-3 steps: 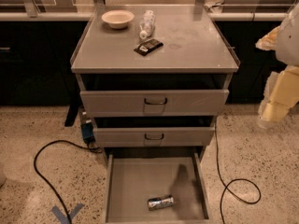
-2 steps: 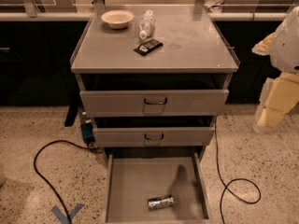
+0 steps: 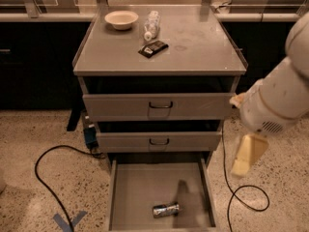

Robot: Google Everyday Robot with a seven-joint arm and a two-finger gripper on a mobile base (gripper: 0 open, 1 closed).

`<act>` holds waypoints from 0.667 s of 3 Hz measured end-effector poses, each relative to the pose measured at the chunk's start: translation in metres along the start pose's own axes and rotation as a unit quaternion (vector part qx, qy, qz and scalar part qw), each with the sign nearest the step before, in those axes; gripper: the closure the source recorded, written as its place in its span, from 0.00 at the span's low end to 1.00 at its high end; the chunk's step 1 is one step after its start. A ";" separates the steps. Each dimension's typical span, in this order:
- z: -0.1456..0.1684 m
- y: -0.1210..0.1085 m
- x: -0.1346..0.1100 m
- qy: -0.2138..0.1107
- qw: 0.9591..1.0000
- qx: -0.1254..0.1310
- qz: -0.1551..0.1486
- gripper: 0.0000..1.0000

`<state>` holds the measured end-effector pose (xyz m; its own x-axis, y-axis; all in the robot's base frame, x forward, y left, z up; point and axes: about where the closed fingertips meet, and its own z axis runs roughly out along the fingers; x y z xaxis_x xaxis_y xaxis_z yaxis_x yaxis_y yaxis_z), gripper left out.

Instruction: Pick redbull can from bottom drawer and place on counter

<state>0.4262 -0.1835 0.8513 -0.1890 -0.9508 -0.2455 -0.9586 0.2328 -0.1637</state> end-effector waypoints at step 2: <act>0.172 0.031 0.032 -0.013 0.996 -0.044 0.072 0.00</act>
Offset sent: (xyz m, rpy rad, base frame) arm 0.0214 0.0130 -0.2848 0.1217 0.1154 -0.2207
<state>0.4268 -0.1712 0.6737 -0.3210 -0.9029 -0.2859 -0.9372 0.3462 -0.0413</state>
